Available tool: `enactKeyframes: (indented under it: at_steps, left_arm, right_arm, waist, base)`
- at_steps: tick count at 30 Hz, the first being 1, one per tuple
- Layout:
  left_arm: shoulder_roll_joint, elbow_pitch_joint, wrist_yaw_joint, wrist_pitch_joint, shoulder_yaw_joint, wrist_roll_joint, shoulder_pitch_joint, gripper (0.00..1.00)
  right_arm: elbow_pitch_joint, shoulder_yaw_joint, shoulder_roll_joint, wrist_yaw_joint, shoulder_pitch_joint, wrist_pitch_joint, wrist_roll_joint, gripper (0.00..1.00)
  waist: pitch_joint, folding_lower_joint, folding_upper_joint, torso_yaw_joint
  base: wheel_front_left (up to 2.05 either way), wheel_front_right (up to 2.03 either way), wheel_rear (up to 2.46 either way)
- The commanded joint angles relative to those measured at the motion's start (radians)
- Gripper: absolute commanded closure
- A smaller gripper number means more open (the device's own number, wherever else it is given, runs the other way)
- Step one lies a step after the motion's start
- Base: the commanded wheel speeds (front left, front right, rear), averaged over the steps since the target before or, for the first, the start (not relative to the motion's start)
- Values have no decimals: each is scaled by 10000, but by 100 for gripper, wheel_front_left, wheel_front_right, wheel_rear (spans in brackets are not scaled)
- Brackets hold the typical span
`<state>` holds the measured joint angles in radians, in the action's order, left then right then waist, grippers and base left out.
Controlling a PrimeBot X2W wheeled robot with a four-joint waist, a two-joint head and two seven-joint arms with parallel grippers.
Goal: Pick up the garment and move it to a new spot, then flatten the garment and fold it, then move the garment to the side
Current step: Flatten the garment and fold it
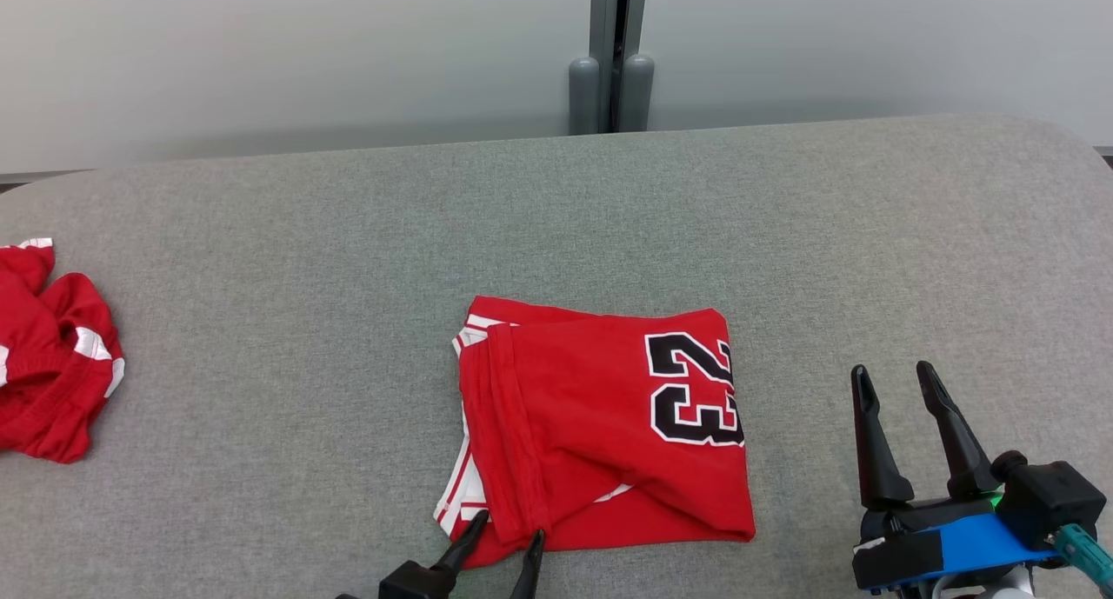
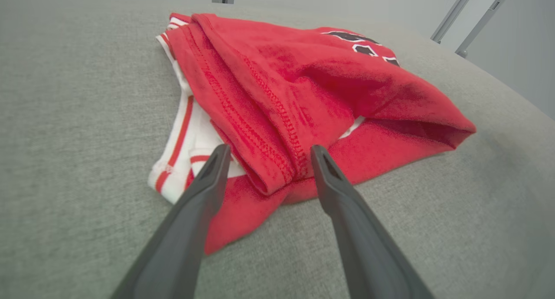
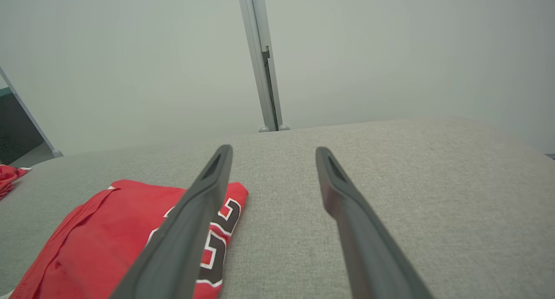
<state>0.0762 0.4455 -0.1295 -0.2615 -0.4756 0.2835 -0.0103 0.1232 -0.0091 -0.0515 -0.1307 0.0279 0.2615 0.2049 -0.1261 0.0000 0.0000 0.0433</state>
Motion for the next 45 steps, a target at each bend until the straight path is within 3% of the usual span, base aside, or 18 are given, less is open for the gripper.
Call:
enactKeyframes:
  at_steps: [1,8,25,26,28,29,45]
  left_arm:
    - [40,213,-12,-18,-193,81,-175,0]
    - [-3,617,-13,-35,-758,333,-521,0]
    - [-20,18,7,-45,-489,219,-650,0]
    - [-34,82,5,-44,-523,250,-690,39]
    - [-48,193,2,-44,-559,310,-778,89]
    - [-54,245,0,-44,-565,329,-806,100]
    - [455,-485,12,92,-155,538,-583,100]
  right_arm:
    - [14,18,12,-1,67,45,50,0]
    - [20,7,12,-1,210,47,69,0]
    - [85,75,13,-1,292,48,102,0]
    - [86,88,13,-1,310,48,114,0]
    - [79,86,13,-1,329,48,124,0]
    - [73,79,13,-1,318,48,126,0]
    - [324,7,13,-1,259,49,209,0]
  waist:
    - [-68,0,0,17]
    - [-237,0,0,54]
    - [-364,0,0,3]
    - [-376,0,0,15]
    - [-395,0,0,36]
    - [-404,0,0,46]
    - [-389,0,0,-67]
  base:
    - [0,0,0]
    - [0,0,0]
    - [0,0,0]
    - [0,0,0]
    - [0,0,0]
    - [0,0,0]
    - [0,0,0]
